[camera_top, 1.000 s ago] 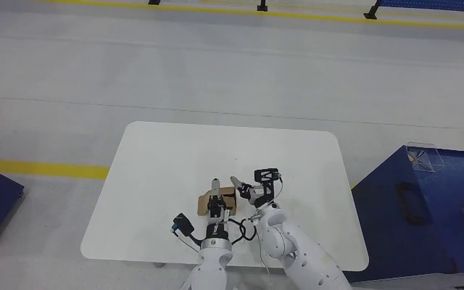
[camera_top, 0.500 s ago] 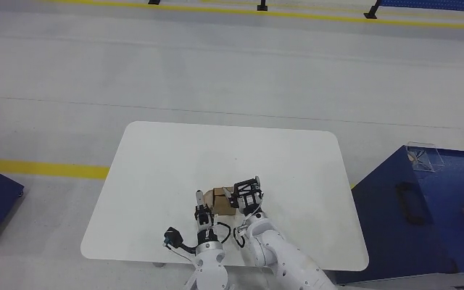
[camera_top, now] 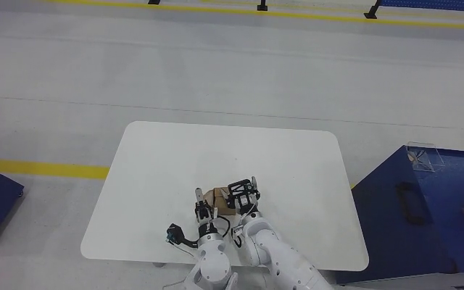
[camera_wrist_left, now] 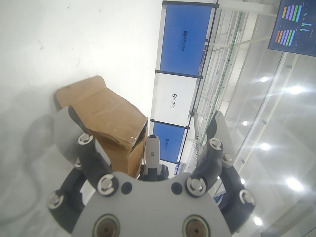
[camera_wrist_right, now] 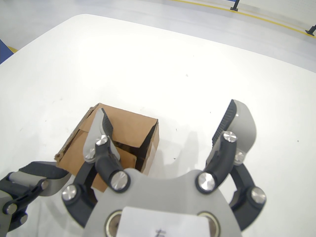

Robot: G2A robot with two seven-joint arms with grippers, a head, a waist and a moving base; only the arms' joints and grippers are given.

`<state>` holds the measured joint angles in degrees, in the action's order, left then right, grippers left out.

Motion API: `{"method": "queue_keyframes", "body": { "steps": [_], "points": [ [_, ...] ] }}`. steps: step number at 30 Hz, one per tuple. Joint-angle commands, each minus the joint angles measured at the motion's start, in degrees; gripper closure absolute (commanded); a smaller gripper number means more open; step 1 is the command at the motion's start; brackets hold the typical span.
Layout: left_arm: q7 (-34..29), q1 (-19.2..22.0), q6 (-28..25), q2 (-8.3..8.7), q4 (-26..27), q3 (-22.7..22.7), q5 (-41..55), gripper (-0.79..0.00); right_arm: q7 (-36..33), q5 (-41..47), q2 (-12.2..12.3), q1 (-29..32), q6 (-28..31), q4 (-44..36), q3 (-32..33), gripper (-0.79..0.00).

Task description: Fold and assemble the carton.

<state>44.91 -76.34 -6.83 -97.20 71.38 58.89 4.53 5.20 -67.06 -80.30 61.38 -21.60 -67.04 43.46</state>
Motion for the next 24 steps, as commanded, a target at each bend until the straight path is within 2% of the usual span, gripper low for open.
{"method": "queue_keyframes", "body": {
  "steps": [1,7,14,19,22,24],
  "points": [
    [0.01,0.37,-0.53,-0.18,-0.71,0.21,0.32,-0.785,-0.27,-0.42,-0.16,-0.01,0.05,0.14,0.17,-0.785],
    [2.98,0.82,-5.48,-0.74,-1.25,1.12,-0.08,-0.785,-1.15,-1.78,-0.66,0.14,0.15,0.45,0.64,-0.785],
    [6.65,-0.22,-12.39,-0.99,1.53,1.82,-5.72,-0.785,-1.37,-3.18,-1.11,0.67,0.52,0.49,1.44,-0.785],
    [6.53,-0.06,-12.82,-1.27,2.77,1.58,-8.83,-0.785,-1.37,-4.32,-1.31,1.29,0.96,0.34,2.09,-0.785],
    [6.33,-0.03,-11.82,-1.46,3.11,1.63,-9.60,-0.785,-1.46,-4.89,-1.38,1.61,1.21,0.27,2.70,-0.785],
    [4.93,-0.53,-9.22,-1.56,3.46,1.65,-8.68,-0.785,-1.37,-5.11,-1.40,1.87,1.36,0.07,3.24,-0.785]
  ]
}}
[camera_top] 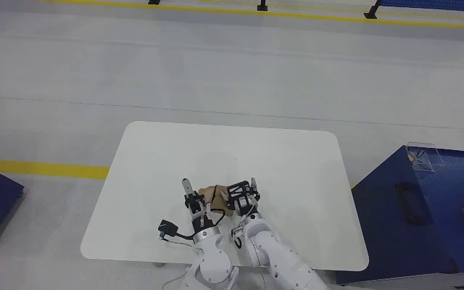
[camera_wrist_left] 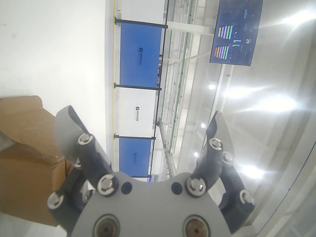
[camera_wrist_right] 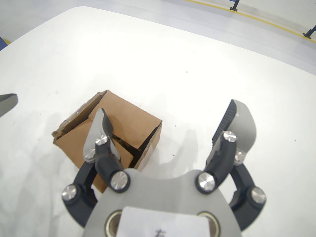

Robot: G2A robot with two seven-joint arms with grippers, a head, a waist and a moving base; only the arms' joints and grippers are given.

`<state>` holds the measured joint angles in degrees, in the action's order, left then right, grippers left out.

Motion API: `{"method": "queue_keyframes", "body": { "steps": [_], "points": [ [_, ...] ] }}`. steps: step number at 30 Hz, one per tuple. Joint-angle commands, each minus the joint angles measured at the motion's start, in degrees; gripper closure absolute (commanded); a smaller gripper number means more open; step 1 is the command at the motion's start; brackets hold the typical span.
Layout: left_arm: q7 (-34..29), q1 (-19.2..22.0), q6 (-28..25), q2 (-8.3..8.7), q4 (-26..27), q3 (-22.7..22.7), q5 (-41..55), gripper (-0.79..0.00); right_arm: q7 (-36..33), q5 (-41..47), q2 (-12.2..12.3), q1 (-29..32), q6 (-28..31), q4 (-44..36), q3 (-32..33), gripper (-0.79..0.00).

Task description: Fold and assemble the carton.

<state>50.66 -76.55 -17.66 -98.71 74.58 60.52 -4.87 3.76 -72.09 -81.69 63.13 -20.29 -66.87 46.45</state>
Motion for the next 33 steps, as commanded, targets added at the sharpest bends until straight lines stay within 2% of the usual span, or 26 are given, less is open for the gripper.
{"method": "queue_keyframes", "body": {
  "steps": [1,4,9,15,25,33],
  "points": [
    [-1.30,-0.75,3.90,-0.07,0.62,0.26,1.72,-0.785,0.05,-0.32,-0.01,0.28,0.04,-0.18,0.49,-0.785],
    [-1.83,-1.55,12.52,0.11,1.61,0.93,4.40,-0.785,-0.26,-1.25,-0.03,0.61,0.17,-0.49,1.00,-0.785],
    [-2.96,-2.23,18.03,0.41,2.46,0.04,5.46,-0.785,-0.80,-2.71,-0.16,0.94,0.62,-0.94,1.61,-0.785],
    [-3.77,-0.75,19.26,0.12,0.66,-0.69,8.33,-0.785,-2.39,-5.83,-0.13,1.23,1.60,-1.14,2.13,-0.785],
    [-1.56,3.69,19.52,-1.45,-4.58,-0.77,11.04,-0.785,-4.40,-9.83,0.43,2.05,4.67,-2.20,4.67,-0.785],
    [-2.47,3.77,19.35,-1.53,-4.36,-0.27,11.82,-0.785,-4.81,-10.44,1.04,3.67,7.34,-5.38,7.80,-0.785]
  ]
}}
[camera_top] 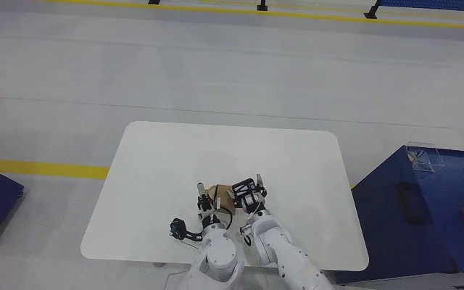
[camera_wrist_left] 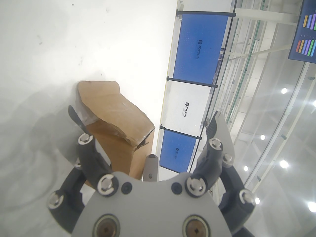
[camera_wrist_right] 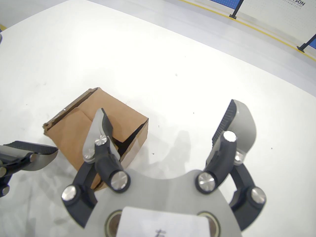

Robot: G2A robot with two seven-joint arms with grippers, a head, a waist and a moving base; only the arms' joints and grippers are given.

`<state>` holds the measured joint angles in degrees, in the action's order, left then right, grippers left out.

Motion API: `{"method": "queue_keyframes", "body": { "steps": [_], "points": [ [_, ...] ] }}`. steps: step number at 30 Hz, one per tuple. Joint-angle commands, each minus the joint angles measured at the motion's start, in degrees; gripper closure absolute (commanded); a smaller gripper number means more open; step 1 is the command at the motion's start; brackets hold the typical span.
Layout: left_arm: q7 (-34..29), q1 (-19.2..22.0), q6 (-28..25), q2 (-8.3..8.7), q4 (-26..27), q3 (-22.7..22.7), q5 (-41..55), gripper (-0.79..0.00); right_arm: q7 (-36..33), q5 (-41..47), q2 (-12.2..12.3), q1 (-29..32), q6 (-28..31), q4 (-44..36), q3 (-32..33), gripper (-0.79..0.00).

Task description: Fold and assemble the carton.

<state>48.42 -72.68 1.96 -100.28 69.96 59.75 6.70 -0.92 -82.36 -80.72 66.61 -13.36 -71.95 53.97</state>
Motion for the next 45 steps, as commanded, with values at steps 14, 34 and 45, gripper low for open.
{"method": "queue_keyframes", "body": {
  "steps": [14,34,45],
  "points": [
    [1.73,3.77,-0.72,-1.58,-5.61,2.32,4.15,-0.785,0.46,-1.37,-0.86,0.35,-0.03,0.64,-0.26,-0.785],
    [1.88,3.06,-17.80,-2.93,-4.55,2.97,0.25,-0.785,-0.03,-4.21,-1.73,0.02,0.34,3.18,0.38,-0.785],
    [-0.13,1.75,-20.47,-1.81,-3.78,0.10,-3.39,-0.785,-0.49,-5.93,-0.61,2.13,2.86,-0.31,5.26,-0.785]
  ]
}}
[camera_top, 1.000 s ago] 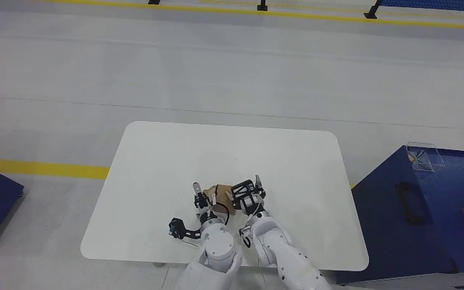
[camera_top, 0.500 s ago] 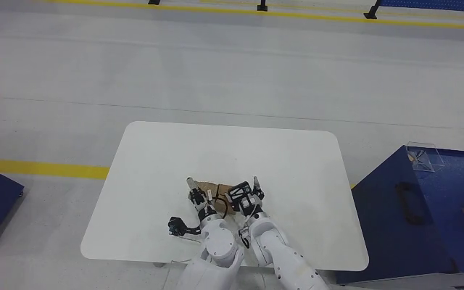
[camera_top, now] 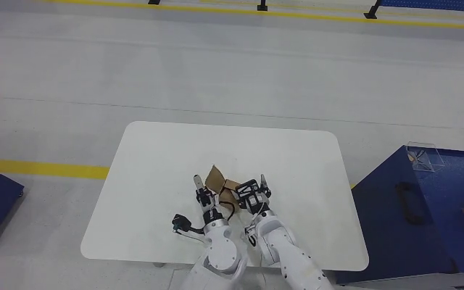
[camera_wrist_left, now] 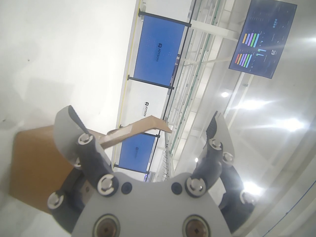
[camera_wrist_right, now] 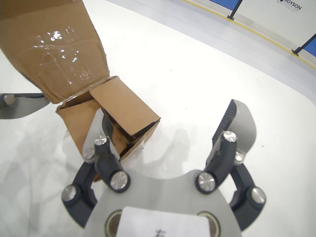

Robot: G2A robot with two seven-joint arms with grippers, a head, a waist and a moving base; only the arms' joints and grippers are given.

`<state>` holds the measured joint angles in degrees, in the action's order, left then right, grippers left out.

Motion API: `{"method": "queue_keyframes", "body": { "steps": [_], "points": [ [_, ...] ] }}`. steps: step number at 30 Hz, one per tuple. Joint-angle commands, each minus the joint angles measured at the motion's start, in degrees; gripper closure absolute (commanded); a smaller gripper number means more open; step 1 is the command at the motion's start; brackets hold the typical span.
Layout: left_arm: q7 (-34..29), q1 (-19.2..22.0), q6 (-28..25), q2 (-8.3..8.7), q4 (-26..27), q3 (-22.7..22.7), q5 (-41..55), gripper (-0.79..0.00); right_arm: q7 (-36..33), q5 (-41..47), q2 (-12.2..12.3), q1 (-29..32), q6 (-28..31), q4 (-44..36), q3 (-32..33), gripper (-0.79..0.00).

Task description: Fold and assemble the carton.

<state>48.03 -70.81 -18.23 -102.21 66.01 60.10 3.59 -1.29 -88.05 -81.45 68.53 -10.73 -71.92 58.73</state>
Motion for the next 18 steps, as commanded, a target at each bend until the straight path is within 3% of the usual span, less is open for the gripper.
{"method": "queue_keyframes", "body": {
  "steps": [1,6,18],
  "points": [
    [0.46,-0.26,-0.49,0.23,0.30,-0.50,-0.42,-0.785,-0.29,-0.39,0.25,0.46,0.63,-0.72,0.95,-0.785],
    [0.35,-0.49,0.38,0.57,1.01,-1.09,0.57,-0.785,-1.58,-1.32,0.53,1.17,2.10,-1.67,1.99,-0.785],
    [-0.28,-0.18,13.12,0.42,1.41,-0.09,1.90,-0.785,-2.00,0.11,-0.13,0.24,1.33,-0.58,2.01,-0.785]
  ]
}}
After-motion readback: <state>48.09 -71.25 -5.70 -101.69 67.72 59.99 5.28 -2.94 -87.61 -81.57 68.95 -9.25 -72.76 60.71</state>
